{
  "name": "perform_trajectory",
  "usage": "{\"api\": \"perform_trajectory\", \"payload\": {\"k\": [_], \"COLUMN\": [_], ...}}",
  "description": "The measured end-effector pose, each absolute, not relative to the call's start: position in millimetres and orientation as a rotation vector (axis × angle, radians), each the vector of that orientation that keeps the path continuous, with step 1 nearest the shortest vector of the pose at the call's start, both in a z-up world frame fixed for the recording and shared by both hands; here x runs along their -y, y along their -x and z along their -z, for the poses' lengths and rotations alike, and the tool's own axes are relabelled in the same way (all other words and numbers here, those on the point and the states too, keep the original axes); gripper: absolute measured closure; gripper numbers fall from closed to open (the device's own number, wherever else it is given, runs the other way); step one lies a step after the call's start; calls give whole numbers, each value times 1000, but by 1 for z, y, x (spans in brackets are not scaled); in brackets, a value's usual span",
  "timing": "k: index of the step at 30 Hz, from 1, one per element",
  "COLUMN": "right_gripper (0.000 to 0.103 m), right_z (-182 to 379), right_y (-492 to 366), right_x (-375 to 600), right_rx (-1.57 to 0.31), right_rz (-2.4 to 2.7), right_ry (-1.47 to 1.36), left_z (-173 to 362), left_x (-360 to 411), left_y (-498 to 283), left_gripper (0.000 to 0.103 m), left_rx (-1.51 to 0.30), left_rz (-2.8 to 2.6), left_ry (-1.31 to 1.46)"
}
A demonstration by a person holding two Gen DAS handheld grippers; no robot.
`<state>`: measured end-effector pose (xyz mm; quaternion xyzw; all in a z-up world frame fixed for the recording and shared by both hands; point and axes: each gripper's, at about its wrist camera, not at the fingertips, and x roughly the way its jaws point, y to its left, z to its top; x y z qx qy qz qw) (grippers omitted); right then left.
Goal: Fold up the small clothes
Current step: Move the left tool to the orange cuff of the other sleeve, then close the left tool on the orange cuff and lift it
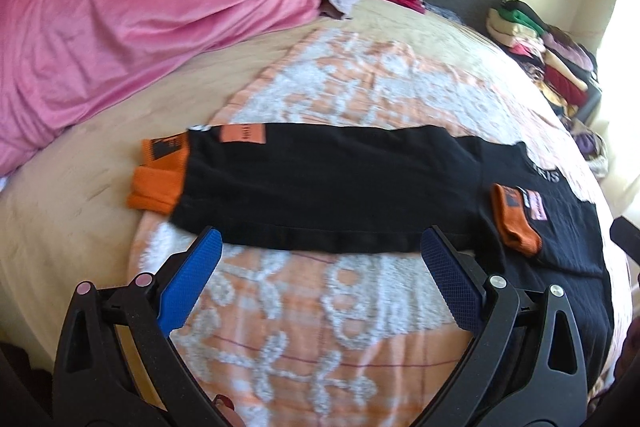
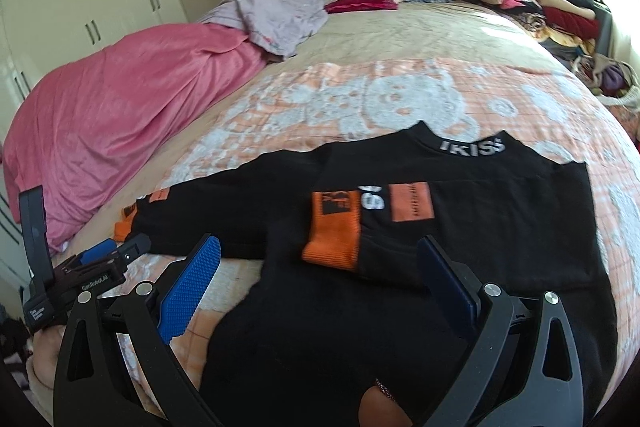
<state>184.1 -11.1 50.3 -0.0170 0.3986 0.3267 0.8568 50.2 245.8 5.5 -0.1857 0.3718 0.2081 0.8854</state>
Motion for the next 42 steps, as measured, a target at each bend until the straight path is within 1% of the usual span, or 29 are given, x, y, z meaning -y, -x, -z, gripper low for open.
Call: {"api": "perform_trajectory", "payload": {"k": [21,27,35,36,37,38,40,41,42], "right_gripper": [5,5,5,5,5,5,5,5,5], "right_z": [-34,-24,-13,-13,-12,-12,-12,-12,-12], "right_y": [-170,-172,-179,-180,-181,-182,-183,-184,-184], "right_x": [-68,-74,-71,-70,-69,-67,-64,-62,-60], "right_rx": [-868,-891,-919,-920,-921,-922,-923,-923,-923], "right_rz": [-817,-830,-824,-823,-821,-817,-813,-809,-806], "right_ry": [142,117,81,76,71,65,53,45,40], "left_z": [39,45,50,49,48,47,47,48,50], "left_x": [-307,-320,-345,-348,-351,-354,-359,-362,-363], "left_y": [-38,-44,-48,-51,-53,-54,-54,-52,-50], "left_gripper": [10,10,10,13,23,30,59,66,76], "left_rx": [-856,-807,-650,-638,-631,-624,-609,-602,-598], "left_rz": [-547,-562,-640,-660,-671,-688,-717,-725,-731], "left_ry": [608,669,838,840,844,849,862,878,889]}}
